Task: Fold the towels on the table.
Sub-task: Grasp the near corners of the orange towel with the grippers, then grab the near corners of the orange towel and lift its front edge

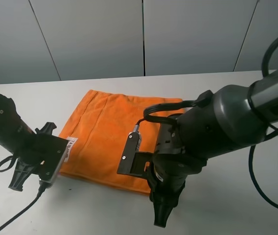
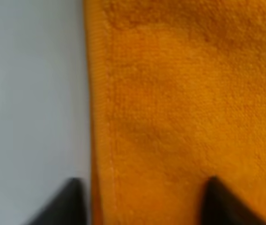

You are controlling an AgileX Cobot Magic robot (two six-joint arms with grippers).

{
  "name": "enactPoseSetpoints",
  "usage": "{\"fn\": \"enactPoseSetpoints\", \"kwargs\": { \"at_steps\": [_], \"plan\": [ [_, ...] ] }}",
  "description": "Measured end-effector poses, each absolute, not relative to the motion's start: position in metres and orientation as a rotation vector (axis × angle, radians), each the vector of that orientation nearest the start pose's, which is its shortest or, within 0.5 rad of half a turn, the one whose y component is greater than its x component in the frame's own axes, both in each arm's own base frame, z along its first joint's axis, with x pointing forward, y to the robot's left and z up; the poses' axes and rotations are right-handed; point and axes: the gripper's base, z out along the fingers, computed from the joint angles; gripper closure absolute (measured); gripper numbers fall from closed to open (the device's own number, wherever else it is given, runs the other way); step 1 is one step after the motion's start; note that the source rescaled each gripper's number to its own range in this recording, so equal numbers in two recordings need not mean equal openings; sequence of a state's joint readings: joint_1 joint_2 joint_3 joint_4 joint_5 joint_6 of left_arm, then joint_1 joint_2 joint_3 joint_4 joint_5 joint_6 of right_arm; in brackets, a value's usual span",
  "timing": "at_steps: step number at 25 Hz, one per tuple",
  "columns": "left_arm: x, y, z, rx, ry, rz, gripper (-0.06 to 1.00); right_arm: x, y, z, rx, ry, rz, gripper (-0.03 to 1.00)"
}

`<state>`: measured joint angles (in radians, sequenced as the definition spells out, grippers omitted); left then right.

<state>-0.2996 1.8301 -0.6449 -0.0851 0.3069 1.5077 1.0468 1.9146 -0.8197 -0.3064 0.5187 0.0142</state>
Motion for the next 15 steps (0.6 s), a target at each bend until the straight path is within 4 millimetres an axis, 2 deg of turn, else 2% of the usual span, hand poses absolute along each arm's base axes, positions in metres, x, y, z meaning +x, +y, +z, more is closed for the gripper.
{"fn": "enactPoseSetpoints", "kwargs": {
  "at_steps": [1, 2, 11, 15],
  "plan": [
    [0.2477, -0.0788, 0.0823, -2.499, -2.163, -0.124, 0.9, 0.1569, 0.244, 0.0856, -1.827, 2.403, -0.174, 0.92],
    [0.2481, -0.0789, 0.082, -2.488, -2.18, -0.126, 0.93, 0.1569, 0.2439, 0.0856, -1.832, 2.399, -0.176, 0.96],
    [0.2525, -0.08, 0.0803, -2.463, -2.265, -0.164, 0.93, 0.1575, 0.2438, 0.0852, -1.857, 2.378, -0.186, 0.96],
    [0.2537, -0.0814, 0.0826, -2.418, -2.358, -0.16, 0.94, 0.1585, 0.2423, 0.0865, -1.887, 2.394, -0.239, 0.96]
  ]
}}
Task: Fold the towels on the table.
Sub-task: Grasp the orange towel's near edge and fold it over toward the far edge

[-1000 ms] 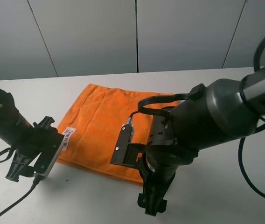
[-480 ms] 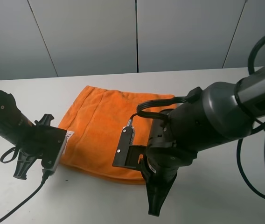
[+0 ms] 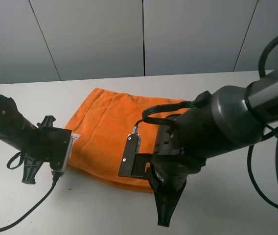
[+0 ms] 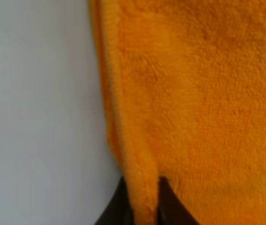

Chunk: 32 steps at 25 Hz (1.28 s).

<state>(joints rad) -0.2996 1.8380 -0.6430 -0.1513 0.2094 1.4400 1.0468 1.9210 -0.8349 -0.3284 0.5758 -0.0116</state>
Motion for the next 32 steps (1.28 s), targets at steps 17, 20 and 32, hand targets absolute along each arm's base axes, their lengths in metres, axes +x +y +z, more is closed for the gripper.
{"fn": "enactPoseSetpoints", "kwargs": {
  "at_steps": [17, 20, 32],
  "plan": [
    [0.24, -0.082, 0.162, -2.297, -2.789, -0.199, 0.94, 0.18, 0.231, 0.154, -1.808, 2.169, -0.572, 0.96],
    [0.233, -0.081, 0.167, -2.242, -2.791, -0.127, 0.94, 0.183, 0.227, 0.161, -1.8, 2.133, -0.642, 0.96],
    [0.237, -0.077, 0.186, -2.157, -2.999, -0.278, 0.94, 0.232, 0.219, 0.193, -1.613, 2.114, -0.633, 0.96]
  ]
}}
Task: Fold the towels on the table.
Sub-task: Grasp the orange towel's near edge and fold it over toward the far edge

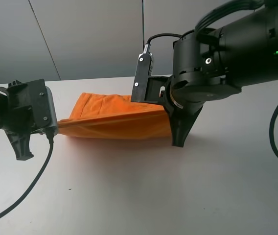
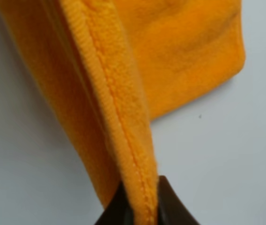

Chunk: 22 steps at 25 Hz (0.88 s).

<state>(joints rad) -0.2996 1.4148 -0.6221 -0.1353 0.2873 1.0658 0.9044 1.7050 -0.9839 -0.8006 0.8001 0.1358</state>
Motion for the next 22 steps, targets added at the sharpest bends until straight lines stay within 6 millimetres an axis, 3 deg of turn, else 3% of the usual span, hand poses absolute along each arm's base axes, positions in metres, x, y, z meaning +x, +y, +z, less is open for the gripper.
{"fn": "enactPoseSetpoints", "kwargs": {
  "at_steps": [9, 18, 22],
  "plan": [
    [0.259, -0.08, 0.2, 1.354, 1.867, 0.341, 0.94, 0.272, 0.203, 0.21, -1.538, 2.047, -0.619, 0.96],
    [0.298, -0.092, 0.18, 1.338, 1.876, 0.342, 0.94, 0.291, 0.191, 0.212, -1.529, 1.985, -0.607, 0.97],
    [0.314, -0.096, 0.179, 1.329, 1.869, 0.344, 0.94, 0.302, 0.192, 0.197, -1.578, 1.981, -0.662, 0.97]
  ]
}}
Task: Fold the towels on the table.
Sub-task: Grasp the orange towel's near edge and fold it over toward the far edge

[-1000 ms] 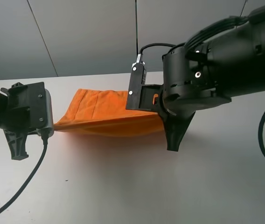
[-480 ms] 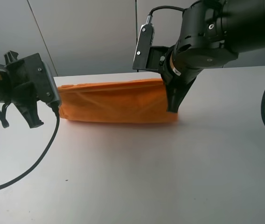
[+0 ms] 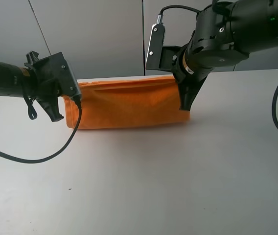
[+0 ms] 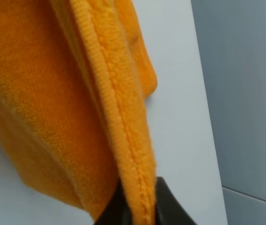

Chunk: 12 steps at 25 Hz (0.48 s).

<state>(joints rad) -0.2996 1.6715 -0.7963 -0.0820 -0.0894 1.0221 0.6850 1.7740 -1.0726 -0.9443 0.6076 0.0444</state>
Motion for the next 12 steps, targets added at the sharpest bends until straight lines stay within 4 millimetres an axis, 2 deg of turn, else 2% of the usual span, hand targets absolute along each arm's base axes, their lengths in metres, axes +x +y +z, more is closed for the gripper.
{"fn": "enactPoseSetpoints", "kwargs": {
  "at_steps": [8, 12],
  "plan": [
    [0.334, -0.102, 0.156, 1.337, 1.896, 0.338, 0.94, 0.328, 0.201, 0.166, -1.625, 1.914, -0.814, 0.97],
    [0.339, -0.102, 0.144, 1.304, 1.902, 0.349, 0.94, 0.334, 0.204, 0.152, -1.63, 1.892, -0.849, 0.97]
  ]
}}
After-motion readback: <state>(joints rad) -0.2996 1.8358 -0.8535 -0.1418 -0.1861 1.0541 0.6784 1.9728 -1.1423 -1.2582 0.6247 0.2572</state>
